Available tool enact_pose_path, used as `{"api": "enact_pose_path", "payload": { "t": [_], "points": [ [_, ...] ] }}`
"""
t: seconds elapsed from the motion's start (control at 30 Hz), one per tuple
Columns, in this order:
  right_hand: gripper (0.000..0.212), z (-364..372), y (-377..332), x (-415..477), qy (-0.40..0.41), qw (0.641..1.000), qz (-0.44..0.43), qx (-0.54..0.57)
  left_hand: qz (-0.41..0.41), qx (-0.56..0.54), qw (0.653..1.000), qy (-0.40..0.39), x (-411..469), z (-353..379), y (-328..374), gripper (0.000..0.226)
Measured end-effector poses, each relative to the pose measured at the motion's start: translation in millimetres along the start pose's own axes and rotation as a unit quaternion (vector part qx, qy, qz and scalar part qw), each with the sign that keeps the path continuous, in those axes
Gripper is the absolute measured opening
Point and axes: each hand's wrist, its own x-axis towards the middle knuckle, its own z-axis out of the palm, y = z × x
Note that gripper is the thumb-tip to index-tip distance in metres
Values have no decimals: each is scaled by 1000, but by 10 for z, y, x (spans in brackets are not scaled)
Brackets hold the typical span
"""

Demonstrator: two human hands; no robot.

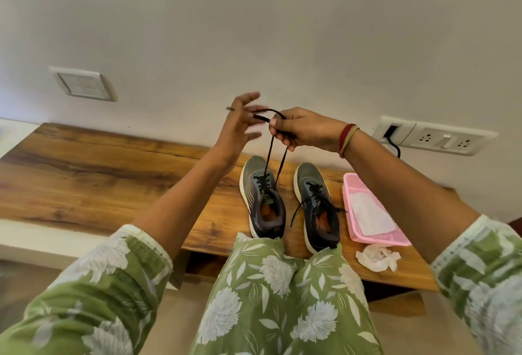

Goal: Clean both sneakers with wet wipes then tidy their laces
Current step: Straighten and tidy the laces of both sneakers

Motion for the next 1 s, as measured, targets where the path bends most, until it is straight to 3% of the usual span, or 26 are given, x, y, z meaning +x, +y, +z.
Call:
{"api": "enact_pose_path", "payload": {
  "t": [0.07,0.13,0.2,0.27,0.43,0.73,1.0],
  "points": [
    [28,-21,-56,-17,13,1000,-6,-13,-73,11,997,-7,-50,-77,-244,35],
    [28,-34,-104,-40,17,1000,-16,-14,-110,133,983,-69,-102,-120,-465,27],
    [28,-44,-148,-73,13,999,-24,-18,-110,259,945,-163,-153,-75,-581,46],
    [28,-47,-181,-105,13,999,-28,-26,-97,308,928,-188,-139,44,-565,63],
    [28,-95,-204,-188,44,998,-33,-25,5,335,932,-140,57,222,-307,16],
    [29,-201,-329,-302,69,996,-46,-41,48,292,945,-136,74,261,99,7],
    [17,-251,-413,-393,106,987,-96,-68,53,263,954,-132,88,334,334,23]
  ]
}}
